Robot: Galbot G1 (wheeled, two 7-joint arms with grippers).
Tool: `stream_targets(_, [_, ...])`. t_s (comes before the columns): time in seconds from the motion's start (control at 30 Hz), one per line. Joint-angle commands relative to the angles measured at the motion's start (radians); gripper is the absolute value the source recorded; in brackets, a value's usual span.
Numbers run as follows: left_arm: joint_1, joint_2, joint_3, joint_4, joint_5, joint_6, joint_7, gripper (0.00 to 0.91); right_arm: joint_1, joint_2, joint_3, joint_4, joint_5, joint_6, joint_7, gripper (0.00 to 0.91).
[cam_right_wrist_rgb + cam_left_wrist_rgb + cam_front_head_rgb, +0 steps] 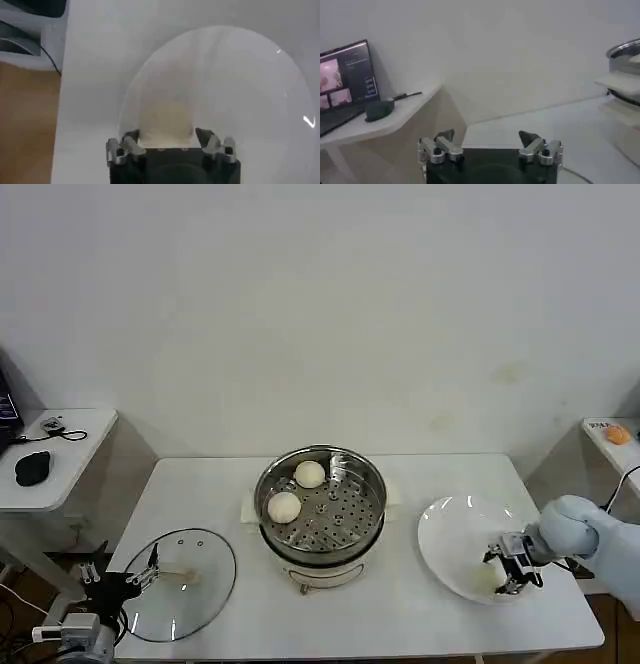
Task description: Take steamed baozi put them in steamer then cover it.
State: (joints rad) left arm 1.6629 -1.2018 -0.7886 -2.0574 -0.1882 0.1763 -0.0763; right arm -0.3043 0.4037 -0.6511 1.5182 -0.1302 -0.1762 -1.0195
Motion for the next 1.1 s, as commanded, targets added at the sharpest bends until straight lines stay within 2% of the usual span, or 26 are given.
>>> stream_targets(0.03, [0.003,0.0,0.001,-0.005,0.0,0.0,-0.001,0.907,0.021,0.006,-0.01,-0.004,0.009,-0.007,-0.012,0.544])
stream_targets(0.23, [0.004,0.003,0.001,-0.011,-0.001,0.0,-0.001,0.907,0.125,-0.009,-0.005,0.01,0.03,0.005,-0.04,0.544])
stream_targets(0.5, [-0.003,0.011,0.0,-0.013,-0.008,0.0,-0.001,0.907,0.457,0.033,-0.084,-0.026,0.1,0.039,-0.097,0.554])
stream_targets(0.57, [-0.003,0.011,0.001,-0.01,-0.008,-0.001,-0.001,0.907,0.554,0.059,-0.135,-0.041,0.116,0.05,-0.114,0.554])
stream_targets(0.67, [-0.001,0.011,0.001,-0.012,-0.007,-0.001,-0.001,0.907,0.684,0.118,-0.201,-0.059,0.148,0.052,-0.118,0.554])
stream_targets(0.8, [0.0,0.009,0.0,-0.02,-0.006,0.001,-0.001,0.907,0.881,0.261,-0.319,-0.095,0.189,0.054,-0.115,0.554])
stream_targets(0.87, [0.0,0.007,-0.004,-0.021,-0.006,0.002,-0.002,0.907,0.911,0.304,-0.345,-0.1,0.2,0.054,-0.114,0.554])
stream_targets(0.97, [0.005,0.003,-0.016,-0.025,-0.006,0.003,-0.002,0.907,0.955,0.428,-0.403,-0.095,0.221,0.055,-0.107,0.554])
stream_targets(1.1, [0.017,-0.004,-0.038,-0.025,-0.007,0.004,-0.001,0.907,0.938,0.518,-0.407,-0.087,0.235,0.05,-0.101,0.554])
